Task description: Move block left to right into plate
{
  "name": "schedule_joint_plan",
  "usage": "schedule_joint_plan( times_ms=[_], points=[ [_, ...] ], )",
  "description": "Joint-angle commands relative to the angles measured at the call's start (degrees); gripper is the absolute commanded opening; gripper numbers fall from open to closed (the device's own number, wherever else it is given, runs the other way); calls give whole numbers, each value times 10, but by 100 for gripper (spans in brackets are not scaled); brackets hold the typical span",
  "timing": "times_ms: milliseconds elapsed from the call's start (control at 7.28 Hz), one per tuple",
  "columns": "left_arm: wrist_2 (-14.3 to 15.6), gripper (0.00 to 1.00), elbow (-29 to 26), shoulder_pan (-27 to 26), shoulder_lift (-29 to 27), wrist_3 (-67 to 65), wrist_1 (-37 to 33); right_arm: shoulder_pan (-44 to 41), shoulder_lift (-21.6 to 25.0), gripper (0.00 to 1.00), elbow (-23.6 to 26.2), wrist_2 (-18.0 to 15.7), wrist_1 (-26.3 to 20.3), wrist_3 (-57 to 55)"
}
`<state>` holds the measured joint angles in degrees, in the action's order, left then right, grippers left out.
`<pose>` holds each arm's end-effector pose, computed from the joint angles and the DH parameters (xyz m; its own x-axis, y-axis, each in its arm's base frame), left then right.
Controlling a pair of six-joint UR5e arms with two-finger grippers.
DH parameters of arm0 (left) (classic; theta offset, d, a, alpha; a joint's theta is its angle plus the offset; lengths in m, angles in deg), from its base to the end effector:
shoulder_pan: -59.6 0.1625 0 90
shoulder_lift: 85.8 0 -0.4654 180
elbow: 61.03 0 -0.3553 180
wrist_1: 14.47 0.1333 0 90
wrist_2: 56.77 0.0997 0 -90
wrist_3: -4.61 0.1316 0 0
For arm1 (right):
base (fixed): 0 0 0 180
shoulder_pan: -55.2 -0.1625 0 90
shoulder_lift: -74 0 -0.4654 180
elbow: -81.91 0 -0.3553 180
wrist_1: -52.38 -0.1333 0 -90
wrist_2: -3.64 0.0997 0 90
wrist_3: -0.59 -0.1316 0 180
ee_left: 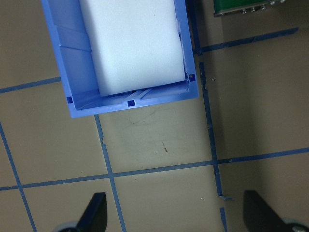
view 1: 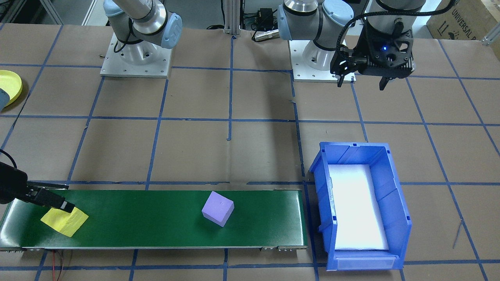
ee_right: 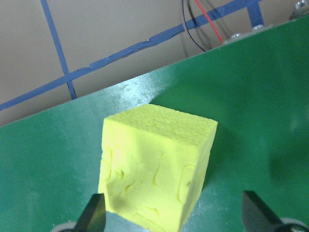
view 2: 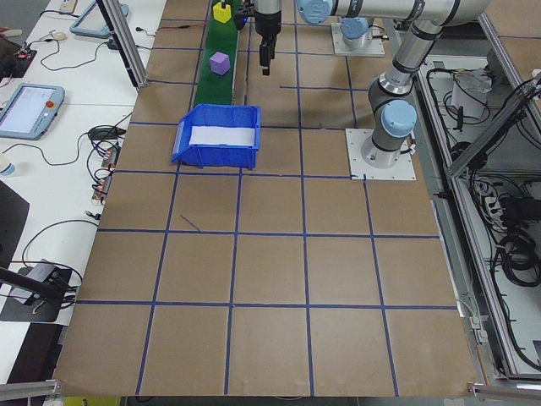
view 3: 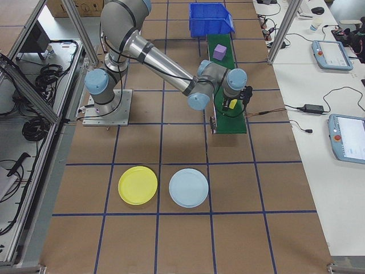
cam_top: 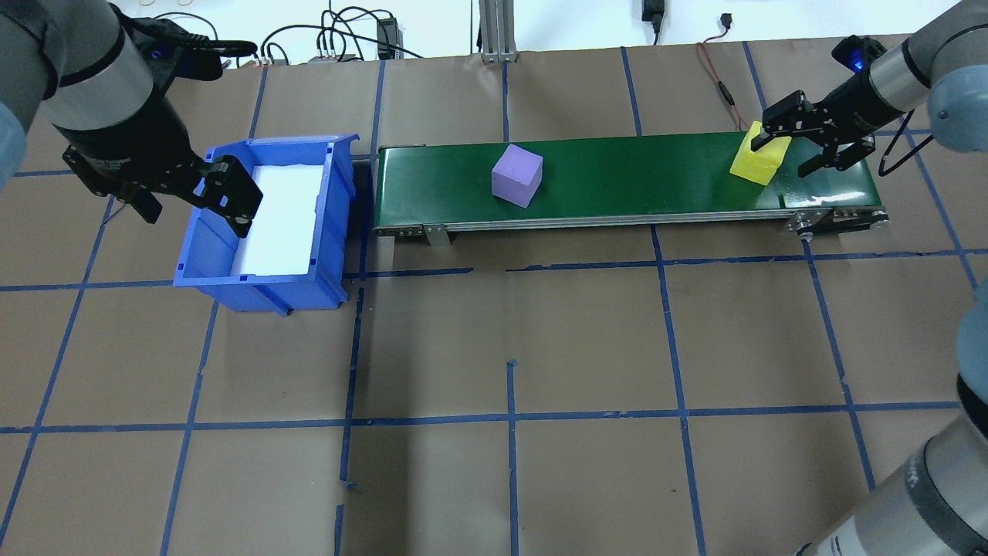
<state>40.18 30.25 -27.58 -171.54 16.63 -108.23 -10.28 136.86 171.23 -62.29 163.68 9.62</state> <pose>-0.0967 -0.4234 0.5131 -0.9800 0.1618 -0.1155 0.1584 0.9866 0.0385 -0.0867 -0.6407 0.2897 -0.8702 0.2650 -0.4153 0.2802 0.9596 0.0251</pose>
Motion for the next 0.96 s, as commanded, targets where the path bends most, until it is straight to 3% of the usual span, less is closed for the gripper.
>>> schedule_joint_plan(
  times_ms=[0,137,412,687,825],
  points=[
    [-27,100,-39,1,-24,-11,1,0,-4,100,-3,10,6,-2],
    [-45,100,-36,0,-25,-32,0,0,-17,100,-11,10,17,-3],
    [-40,100,-29,-2,-20,-32,1,0,-36,97,-24,10,35,-2],
    [-40,100,-27,-3,-17,-35,0,0,-37,73,-23,4,37,-2],
    [-40,100,-26,-1,-15,-32,0,0,-33,52,-21,0,37,-2]
  ],
)
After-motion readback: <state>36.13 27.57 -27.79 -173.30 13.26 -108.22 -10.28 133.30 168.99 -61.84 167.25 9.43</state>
